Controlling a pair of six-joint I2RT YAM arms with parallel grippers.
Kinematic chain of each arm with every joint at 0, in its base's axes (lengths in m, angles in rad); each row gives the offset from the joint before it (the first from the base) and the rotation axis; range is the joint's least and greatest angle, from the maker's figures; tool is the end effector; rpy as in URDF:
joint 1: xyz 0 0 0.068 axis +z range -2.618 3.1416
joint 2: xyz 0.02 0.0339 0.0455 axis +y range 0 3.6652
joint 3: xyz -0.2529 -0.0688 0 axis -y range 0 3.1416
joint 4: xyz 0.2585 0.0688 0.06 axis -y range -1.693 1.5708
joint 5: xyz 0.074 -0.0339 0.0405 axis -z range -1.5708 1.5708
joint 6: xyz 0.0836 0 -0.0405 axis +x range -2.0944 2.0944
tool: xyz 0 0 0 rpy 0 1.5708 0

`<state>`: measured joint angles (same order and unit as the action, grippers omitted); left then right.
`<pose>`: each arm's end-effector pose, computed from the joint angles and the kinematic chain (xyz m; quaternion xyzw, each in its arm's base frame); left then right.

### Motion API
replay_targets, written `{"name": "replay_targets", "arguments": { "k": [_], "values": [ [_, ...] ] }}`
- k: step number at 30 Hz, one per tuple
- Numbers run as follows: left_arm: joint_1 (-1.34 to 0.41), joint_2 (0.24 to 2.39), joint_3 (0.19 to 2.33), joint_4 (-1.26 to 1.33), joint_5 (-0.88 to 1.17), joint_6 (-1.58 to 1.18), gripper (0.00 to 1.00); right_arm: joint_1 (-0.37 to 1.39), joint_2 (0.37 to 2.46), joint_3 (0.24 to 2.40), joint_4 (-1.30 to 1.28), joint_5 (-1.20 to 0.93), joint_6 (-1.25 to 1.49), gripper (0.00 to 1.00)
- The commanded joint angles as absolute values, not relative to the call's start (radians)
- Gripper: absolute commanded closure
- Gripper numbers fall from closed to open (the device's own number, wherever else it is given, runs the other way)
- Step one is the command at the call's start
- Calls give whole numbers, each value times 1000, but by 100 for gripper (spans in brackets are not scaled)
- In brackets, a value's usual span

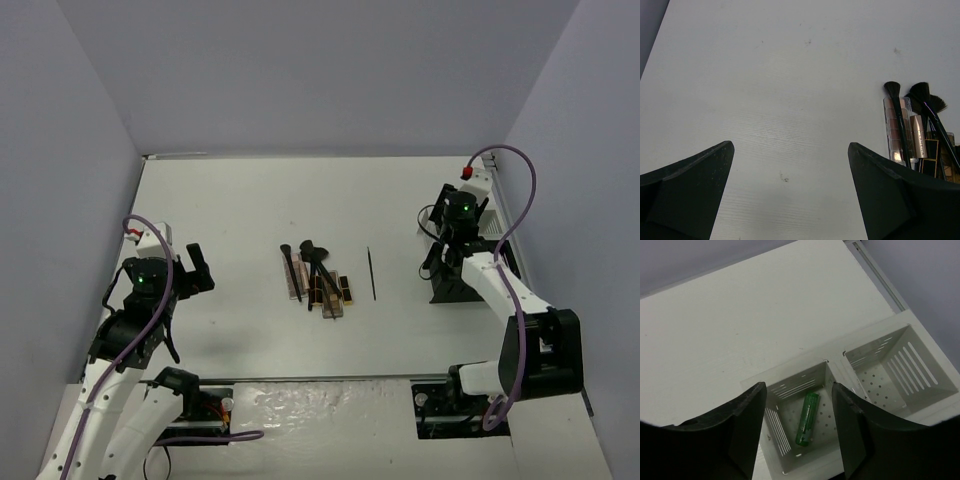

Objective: Organize the makeup

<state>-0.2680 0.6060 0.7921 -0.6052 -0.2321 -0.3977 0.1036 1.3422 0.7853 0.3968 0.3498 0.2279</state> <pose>0.1950 -0.0336 0.3011 -0.1169 0.8273 -0.0849 0.5429 0.3654 0.0092 0.2498 0.1592 0.7413 -0.0253 0.6515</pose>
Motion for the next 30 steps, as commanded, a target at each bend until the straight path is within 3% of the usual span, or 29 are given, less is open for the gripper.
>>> {"name": "replay_targets", "arguments": {
  "k": [1,8,15,30],
  "values": [
    [-262,615,816,-569,-233,-402,3,108,1319,827,429,312,215,47],
    [-259,615,816,-568,-235,-402,3,305,1269,903,277,222,183,47],
    [-255,615,815,-569,-230,-402,3,554,1364,937,152,201,305,47],
    [-253,619,816,-567,-227,-403,3,897,1641,1008,210,294,401,54]
  ]
}}
